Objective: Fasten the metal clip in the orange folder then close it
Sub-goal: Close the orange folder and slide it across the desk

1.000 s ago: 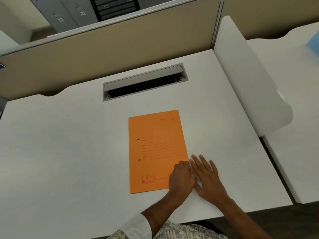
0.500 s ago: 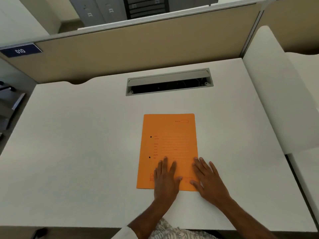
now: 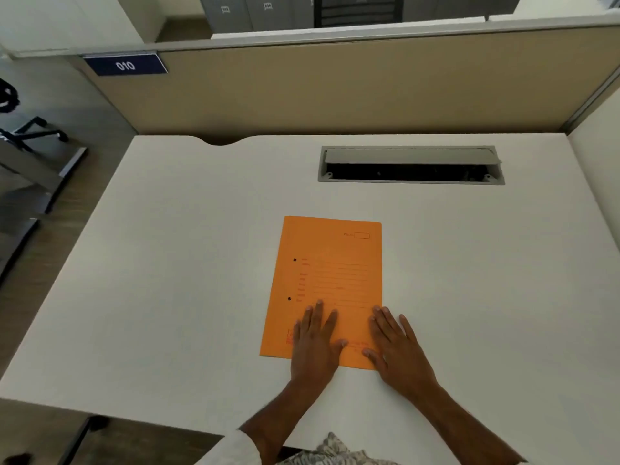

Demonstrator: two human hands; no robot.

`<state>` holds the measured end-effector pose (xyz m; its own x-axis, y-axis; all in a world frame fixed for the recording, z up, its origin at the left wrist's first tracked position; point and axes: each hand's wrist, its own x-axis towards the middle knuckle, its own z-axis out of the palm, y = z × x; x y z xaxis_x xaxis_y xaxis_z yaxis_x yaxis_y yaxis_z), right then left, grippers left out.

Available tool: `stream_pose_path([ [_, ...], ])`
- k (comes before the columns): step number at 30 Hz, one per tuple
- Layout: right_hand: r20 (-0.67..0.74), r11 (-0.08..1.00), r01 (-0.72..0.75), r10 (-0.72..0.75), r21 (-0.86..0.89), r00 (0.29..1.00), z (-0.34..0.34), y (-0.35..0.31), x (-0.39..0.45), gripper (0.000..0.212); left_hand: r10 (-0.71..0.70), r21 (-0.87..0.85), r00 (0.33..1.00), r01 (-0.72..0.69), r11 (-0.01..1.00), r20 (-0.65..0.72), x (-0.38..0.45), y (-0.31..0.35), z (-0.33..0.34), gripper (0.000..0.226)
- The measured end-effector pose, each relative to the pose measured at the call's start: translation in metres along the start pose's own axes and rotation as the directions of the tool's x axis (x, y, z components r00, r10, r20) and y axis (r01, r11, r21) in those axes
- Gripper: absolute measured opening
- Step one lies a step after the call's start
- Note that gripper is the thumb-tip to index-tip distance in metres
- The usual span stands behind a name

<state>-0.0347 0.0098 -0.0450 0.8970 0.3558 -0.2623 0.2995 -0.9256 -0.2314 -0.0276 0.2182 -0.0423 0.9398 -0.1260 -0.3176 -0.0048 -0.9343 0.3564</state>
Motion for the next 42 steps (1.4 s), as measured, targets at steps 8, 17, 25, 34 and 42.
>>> stream_pose_path([
  [8,0.004,1.000,0.016,-0.016,-0.019,1.000,-0.005,-0.067,0.069,0.075,-0.022,0.007,1.000,0.022,1.000,-0.004,0.027,-0.081,-0.040,0.070],
  [17,0.025,0.999,0.025,-0.024,-0.044,0.999,-0.013,-0.095,0.127,0.075,-0.023,-0.005,0.999,0.023,1.000,-0.027,0.062,-0.127,-0.067,0.069],
  [25,0.023,0.999,0.018,-0.017,-0.032,1.000,-0.022,-0.103,0.170,0.077,0.002,0.014,0.999,-0.002,1.000,-0.036,0.099,-0.148,-0.086,0.070],
  [34,-0.009,1.000,-0.003,0.003,-0.022,1.000,-0.035,-0.098,0.219,0.084,0.015,0.031,0.999,-0.013,0.999,-0.048,0.148,-0.156,-0.105,0.070],
  [42,-0.039,0.999,-0.033,0.031,-0.036,0.999,-0.045,-0.079,0.267,0.073,0.037,0.066,0.999,-0.035,0.997,-0.040,0.204,-0.153,-0.124,0.070],
])
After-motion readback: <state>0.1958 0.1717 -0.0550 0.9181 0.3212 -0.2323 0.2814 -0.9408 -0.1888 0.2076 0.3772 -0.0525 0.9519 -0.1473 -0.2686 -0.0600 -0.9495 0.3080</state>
